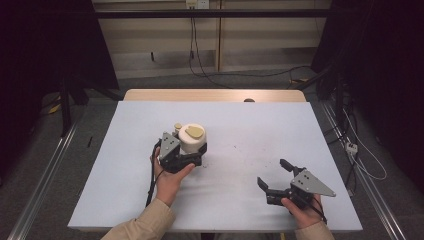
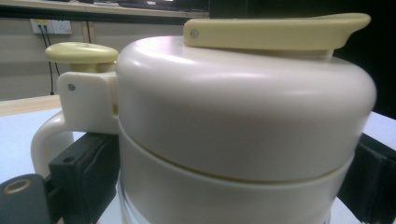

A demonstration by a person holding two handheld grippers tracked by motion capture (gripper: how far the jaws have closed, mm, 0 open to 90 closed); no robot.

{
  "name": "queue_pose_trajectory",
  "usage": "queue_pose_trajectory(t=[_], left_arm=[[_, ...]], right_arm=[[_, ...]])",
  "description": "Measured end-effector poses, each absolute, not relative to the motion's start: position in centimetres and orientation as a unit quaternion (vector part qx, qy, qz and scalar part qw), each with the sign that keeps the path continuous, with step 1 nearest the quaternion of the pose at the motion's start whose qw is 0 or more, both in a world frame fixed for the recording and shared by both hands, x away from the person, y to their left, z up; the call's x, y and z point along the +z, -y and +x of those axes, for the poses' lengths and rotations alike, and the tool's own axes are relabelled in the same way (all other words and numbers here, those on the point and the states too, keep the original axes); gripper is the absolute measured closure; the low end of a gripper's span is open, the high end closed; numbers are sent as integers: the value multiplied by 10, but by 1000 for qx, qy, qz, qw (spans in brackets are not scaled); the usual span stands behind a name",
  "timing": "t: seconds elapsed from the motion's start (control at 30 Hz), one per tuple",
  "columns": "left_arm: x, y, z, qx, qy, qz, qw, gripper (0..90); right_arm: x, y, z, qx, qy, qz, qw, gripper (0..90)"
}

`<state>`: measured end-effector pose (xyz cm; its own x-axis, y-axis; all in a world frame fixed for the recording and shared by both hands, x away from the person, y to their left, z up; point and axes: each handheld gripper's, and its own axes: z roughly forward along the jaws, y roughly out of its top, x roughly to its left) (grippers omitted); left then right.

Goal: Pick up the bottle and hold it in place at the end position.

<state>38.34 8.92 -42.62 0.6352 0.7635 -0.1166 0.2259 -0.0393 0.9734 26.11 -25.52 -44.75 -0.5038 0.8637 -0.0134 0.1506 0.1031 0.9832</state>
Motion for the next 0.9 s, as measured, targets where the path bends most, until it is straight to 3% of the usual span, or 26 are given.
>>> queue_pose_trajectory(t=[0.9], left_arm=[[-417,-64,400,219,-358,687,594,65]], right_arm=[[-447,256,260,554,-669,378,320,38]])
